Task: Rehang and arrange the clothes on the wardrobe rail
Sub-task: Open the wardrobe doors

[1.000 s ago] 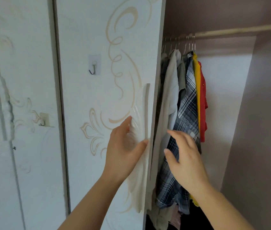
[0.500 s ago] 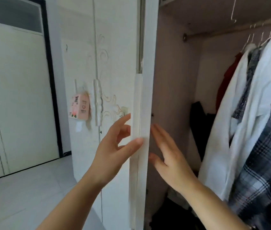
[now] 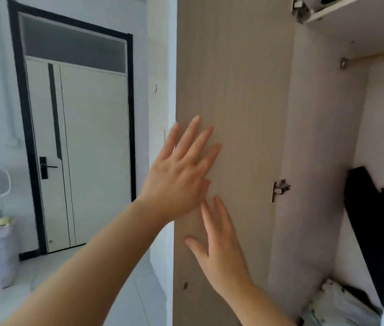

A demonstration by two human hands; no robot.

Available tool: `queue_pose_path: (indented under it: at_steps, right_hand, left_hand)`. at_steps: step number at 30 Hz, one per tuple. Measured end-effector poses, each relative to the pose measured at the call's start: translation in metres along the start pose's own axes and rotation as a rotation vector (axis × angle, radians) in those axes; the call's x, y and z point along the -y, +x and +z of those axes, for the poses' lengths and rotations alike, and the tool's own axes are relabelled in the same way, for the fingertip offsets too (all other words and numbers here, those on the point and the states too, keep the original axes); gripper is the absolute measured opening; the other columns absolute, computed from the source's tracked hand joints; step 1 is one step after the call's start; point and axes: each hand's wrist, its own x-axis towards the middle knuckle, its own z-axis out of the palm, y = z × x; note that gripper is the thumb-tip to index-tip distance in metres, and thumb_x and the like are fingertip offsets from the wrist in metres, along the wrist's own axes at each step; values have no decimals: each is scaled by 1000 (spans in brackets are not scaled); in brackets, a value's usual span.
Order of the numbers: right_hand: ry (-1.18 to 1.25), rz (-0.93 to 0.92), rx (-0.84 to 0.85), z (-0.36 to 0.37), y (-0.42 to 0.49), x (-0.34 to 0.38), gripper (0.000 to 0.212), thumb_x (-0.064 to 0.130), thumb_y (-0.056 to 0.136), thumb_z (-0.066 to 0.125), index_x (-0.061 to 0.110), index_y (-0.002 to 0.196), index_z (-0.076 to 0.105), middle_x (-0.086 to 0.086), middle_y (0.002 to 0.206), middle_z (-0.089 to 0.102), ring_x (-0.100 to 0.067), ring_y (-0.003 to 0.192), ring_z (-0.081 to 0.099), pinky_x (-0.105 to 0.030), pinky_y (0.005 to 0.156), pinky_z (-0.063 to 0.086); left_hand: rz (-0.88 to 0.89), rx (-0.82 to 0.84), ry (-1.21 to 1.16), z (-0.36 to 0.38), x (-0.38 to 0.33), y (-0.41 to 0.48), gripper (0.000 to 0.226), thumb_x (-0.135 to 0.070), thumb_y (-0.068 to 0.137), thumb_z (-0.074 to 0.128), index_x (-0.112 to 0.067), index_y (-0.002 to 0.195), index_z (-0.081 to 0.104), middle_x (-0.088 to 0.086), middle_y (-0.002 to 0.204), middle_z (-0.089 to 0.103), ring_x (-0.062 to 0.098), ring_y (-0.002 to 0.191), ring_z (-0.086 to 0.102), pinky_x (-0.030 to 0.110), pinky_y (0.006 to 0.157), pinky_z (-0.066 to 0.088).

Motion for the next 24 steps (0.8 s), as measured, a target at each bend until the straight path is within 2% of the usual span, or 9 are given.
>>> queue_pose_path:
  at_steps: [4, 7, 9, 14, 18, 21, 24]
  right_hand:
    - [-67, 34, -1, 32, 7, -1, 90, 45, 84, 60, 52, 136, -13, 0, 156, 3, -21, 144, 7, -37, 112, 23]
    - [-79, 35, 25, 50, 14, -5, 95, 41, 86, 60, 57, 131, -22, 7, 153, -10, -21, 144, -2, -32, 113, 15]
    - [-71, 47, 29, 60, 20, -7, 94, 37, 87, 61, 59, 129, -20, 12, 149, -15, -19, 144, -5, -27, 113, 9]
    - [-70, 64, 29, 71, 28, -8, 89, 36, 85, 63, 57, 131, -11, 7, 154, -5, -17, 143, -4, -24, 111, 2]
    - [-162, 34, 43, 59, 28, -14, 84, 36, 82, 66, 45, 142, 7, -1, 154, 11, -20, 140, 13, -30, 110, 18]
    - [-221, 36, 121, 32, 28, -23, 68, 41, 90, 54, 39, 145, 13, -2, 154, 14, -16, 140, 14, -23, 111, 14]
    - [-337, 91, 51, 0, 26, -40, 59, 45, 87, 40, 29, 141, 24, -11, 144, 36, -20, 131, 29, -32, 107, 30]
  left_hand:
    - [11, 40, 38, 34, 31, -13, 53, -35, 77, 44, -11, 123, 57, 14, 141, 44, 32, 135, 24, 47, 114, 5]
    - [18, 21, 41, 50, 45, -17, 53, -35, 79, 44, -12, 125, 56, 14, 141, 42, 34, 135, 24, 49, 113, 7]
    - [26, 7, 43, 59, 52, -18, 53, -34, 80, 44, -12, 127, 54, 14, 142, 42, 35, 135, 24, 50, 113, 8]
    - [28, 19, 39, 72, 61, -19, 54, -34, 79, 45, -12, 128, 52, 15, 142, 41, 37, 135, 23, 51, 113, 4]
    - [7, 34, 35, 69, 57, -19, 53, -33, 77, 45, -12, 126, 55, 15, 141, 42, 37, 135, 22, 52, 112, 3]
    - [-6, 14, 27, 60, 45, -15, 50, -27, 74, 53, -12, 122, 57, 16, 136, 47, 40, 133, 27, 52, 112, -1]
    - [-55, -29, -81, 48, 21, -2, 48, -17, 71, 62, -9, 118, 59, 19, 131, 50, 41, 128, 37, 52, 112, 4]
